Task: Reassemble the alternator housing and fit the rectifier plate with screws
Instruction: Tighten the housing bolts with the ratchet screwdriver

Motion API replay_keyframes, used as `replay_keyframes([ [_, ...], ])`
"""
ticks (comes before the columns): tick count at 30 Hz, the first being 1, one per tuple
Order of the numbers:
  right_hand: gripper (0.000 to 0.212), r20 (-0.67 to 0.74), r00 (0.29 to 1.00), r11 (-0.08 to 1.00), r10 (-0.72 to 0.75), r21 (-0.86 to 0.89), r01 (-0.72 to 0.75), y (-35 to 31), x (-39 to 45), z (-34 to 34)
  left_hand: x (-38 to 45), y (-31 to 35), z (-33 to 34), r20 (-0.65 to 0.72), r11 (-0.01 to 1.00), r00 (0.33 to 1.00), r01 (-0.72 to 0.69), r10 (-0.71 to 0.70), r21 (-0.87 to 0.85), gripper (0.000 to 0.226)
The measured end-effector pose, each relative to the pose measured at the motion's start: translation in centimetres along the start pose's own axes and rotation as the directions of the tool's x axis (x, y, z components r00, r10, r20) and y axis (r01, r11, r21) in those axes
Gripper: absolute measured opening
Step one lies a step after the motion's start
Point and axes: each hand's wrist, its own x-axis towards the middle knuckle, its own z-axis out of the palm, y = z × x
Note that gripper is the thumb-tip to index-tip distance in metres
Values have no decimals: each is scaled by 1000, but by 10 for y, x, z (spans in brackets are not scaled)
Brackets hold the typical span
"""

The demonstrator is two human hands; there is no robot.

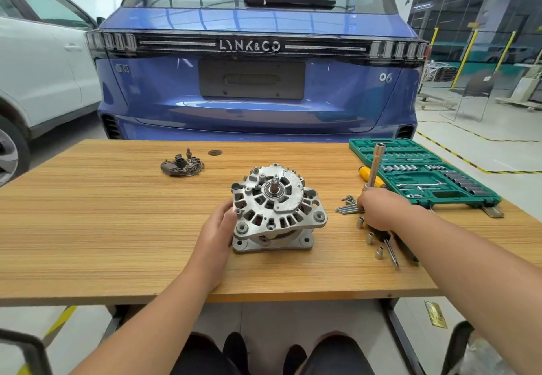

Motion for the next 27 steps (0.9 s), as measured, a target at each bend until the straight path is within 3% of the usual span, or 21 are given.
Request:
replay_keyframes([
  [10, 25, -31, 999, 1000, -24, 15, 25, 5, 1, 4, -2, 1, 1, 107, 989, 994, 4, -20, 147, 86],
  [19, 25, -60, 994, 995, -96, -5, 96, 11, 4, 9, -2, 1, 5, 56, 971, 998, -11, -3, 240, 90],
  [27, 22, -55, 982, 982, -181, -70, 177, 16, 3, 13, -5, 2, 8, 2, 959, 1000, 5, -6, 282, 65],
])
